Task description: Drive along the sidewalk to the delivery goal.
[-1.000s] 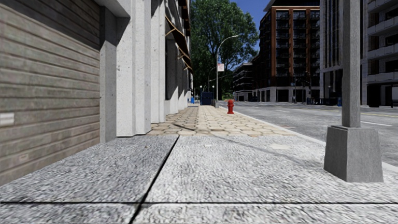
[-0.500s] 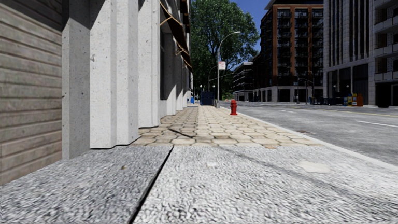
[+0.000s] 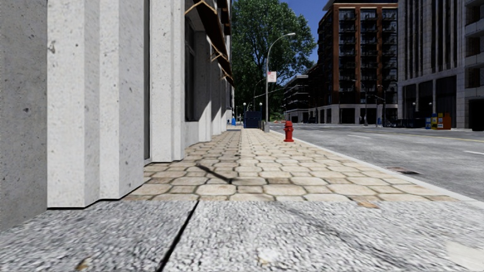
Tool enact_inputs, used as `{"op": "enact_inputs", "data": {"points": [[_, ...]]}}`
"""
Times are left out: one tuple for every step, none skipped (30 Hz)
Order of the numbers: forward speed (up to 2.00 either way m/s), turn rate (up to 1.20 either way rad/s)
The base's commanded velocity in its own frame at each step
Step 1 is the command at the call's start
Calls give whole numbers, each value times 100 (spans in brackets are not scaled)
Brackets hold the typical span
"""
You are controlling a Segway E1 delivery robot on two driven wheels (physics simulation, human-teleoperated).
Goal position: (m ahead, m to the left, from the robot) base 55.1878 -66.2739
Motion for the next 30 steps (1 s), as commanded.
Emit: {"op": "enact_inputs", "data": {"points": [[200, 0], [200, 0], [200, 0], [200, 0], [200, 0], [200, 0], [200, 0], [200, 0], [200, 0], [200, 0], [200, 0], [200, 0], [200, 0], [200, 0], [200, 0], [200, 0], [200, 0], [200, 0], [200, 0], [200, 0], [200, 0], [200, 0], [200, 0], [200, 0], [200, 0], [200, 0], [200, 0], [200, 0], [200, 0], [200, 0]]}}
